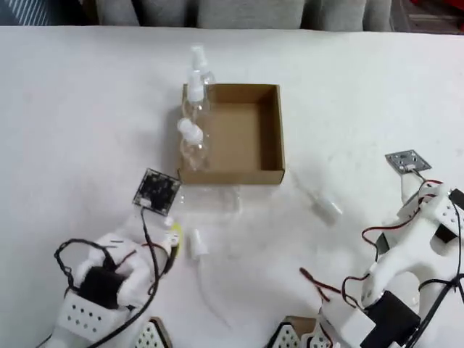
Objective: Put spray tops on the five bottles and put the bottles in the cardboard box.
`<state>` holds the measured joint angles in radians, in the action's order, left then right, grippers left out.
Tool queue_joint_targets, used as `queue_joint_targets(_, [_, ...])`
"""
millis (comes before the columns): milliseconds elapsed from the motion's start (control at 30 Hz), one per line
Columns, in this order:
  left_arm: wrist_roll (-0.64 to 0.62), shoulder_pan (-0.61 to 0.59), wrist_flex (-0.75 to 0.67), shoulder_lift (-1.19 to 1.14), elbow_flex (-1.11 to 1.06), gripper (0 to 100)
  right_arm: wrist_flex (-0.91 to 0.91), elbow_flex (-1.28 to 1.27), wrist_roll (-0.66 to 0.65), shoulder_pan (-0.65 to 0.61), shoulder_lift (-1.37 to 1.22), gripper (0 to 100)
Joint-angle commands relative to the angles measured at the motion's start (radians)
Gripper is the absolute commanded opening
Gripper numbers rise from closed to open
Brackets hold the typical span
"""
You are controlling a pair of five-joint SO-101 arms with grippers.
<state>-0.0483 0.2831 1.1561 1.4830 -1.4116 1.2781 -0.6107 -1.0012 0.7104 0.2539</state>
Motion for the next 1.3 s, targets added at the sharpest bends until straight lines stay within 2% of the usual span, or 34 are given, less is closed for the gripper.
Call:
queue_joint_targets(0, [-0.054,0.012,-0.058,-0.188,0.143,5,0.018,0.048,0.017,-0.027,0.028,1.6])
queue_joint_targets(200, [-0.227,0.019,-0.176,-0.354,0.183,5,0.018,0.048,0.017,-0.027,0.028,1.6])
queue_joint_targets(333, [-0.400,0.077,-0.167,-0.371,0.163,8,0.018,0.048,0.015,-0.028,0.028,1.6])
queue_joint_targets(533, [-0.420,0.133,-0.114,-0.372,0.123,20,0.013,0.048,0.012,-0.028,0.028,1.6])
queue_joint_targets(967, [-0.462,0.136,-0.115,-0.378,0.084,20,0.018,0.048,0.018,-0.074,0.028,1.6])
queue_joint_targets(1133, [-0.465,0.137,-0.167,-0.538,0.103,20,0.018,0.048,0.018,-0.076,0.028,1.6])
queue_joint_targets(1267, [-0.529,0.137,-0.170,-0.714,0.184,20,0.018,0.048,0.018,-0.076,0.028,1.6])
